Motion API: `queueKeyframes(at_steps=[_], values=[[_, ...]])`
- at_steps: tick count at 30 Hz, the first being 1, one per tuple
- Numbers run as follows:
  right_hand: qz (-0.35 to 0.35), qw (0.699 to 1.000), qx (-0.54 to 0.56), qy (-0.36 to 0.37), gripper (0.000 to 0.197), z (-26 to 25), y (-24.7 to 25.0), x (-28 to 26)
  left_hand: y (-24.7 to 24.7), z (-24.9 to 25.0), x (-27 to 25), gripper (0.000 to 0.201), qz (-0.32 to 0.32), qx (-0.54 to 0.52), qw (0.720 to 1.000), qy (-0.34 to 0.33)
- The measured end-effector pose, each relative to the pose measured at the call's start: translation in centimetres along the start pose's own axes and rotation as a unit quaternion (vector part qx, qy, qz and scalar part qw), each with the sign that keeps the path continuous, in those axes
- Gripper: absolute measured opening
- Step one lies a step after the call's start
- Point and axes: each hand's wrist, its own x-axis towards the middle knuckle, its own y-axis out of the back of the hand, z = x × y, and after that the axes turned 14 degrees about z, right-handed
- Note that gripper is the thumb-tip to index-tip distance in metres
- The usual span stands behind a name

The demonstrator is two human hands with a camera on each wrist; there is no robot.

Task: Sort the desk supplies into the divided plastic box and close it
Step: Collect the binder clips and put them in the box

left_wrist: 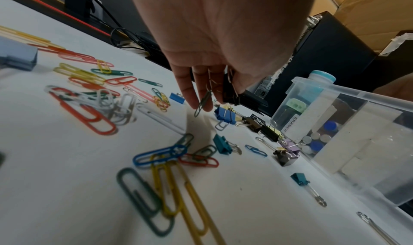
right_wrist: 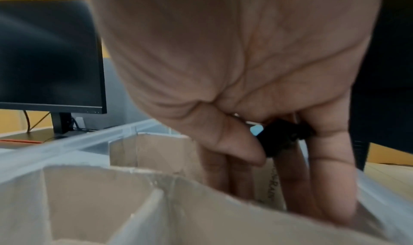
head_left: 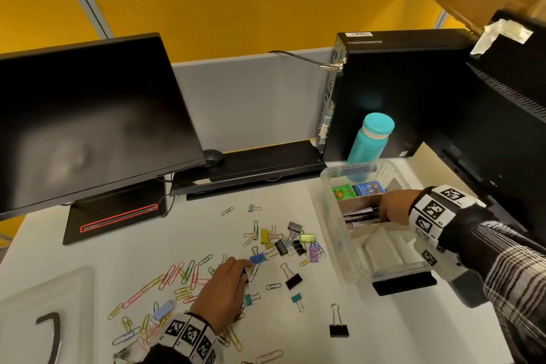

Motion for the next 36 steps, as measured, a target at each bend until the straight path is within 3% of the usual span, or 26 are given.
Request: queueKeyframes(at_steps=[7,10,12,14,16,18,21,23,25,28,30,33,36], values=[[0.015,1.0,0.011,0.009,0.027,0.2,1.3,-1.7,-0.1,0.4,0.2,0.032,0.005,0.005,1.0,-0.012],[0.112,0.991,0.072,0.02,0.017,-0.8,2.9,-4.2,0.3,0.7,0.3,0.035,-0.01,0.044,0.999,-0.011],[0.196,0.961,0.19,0.037,0.016,-2.6,3.4,-6.5,0.4,0.8,0.4,0.044,-0.013,0.077,0.997,-0.018],[0.237,0.927,0.282,0.075,0.02,-5.8,3.0,-8.8,0.6,1.0,0.3,0.033,-0.004,0.067,0.998,-0.008],[0.212,0.914,0.327,0.114,0.019,-9.5,1.1,-10.6,1.0,1.6,0.2,0.016,-0.003,0.023,0.999,0.029],[0.15,0.93,0.315,0.117,0.022,-12.5,-2.2,-11.4,1.5,2.2,0.1,0.011,-0.014,-0.003,0.999,0.042],[0.033,0.967,0.245,0.054,0.036,-13.9,-7.5,-11.9,2.1,2.8,0.2,0.01,-0.017,-0.019,0.998,0.051],[-0.024,0.973,0.23,0.001,0.056,-13.6,-10.3,-12.3,2.4,3.1,0.6,0.01,-0.011,-0.028,0.998,0.051],[-0.047,0.971,0.233,-0.037,0.068,-13.2,-12.2,-12.5,2.4,3.4,1.1,0.008,0.0,-0.042,0.998,0.043],[-0.036,0.96,0.269,-0.066,0.058,-12.8,-13.9,-12.4,1.6,3.6,2.2,0.007,-0.013,-0.112,0.991,0.075],[-0.001,0.955,0.288,-0.068,0.04,-12.7,-14.6,-12.1,1.3,4.4,2.9,0.008,-0.026,-0.201,0.969,0.142],[0.014,0.946,0.315,-0.076,0.032,-12.5,-15.0,-12.0,1.6,5.8,3.8,0.02,-0.009,-0.326,0.916,0.233],[0.013,0.925,0.375,-0.061,0.02,-12.2,-14.9,-12.2,2.5,7.1,3.9,0.018,-0.011,-0.404,0.872,0.277]])
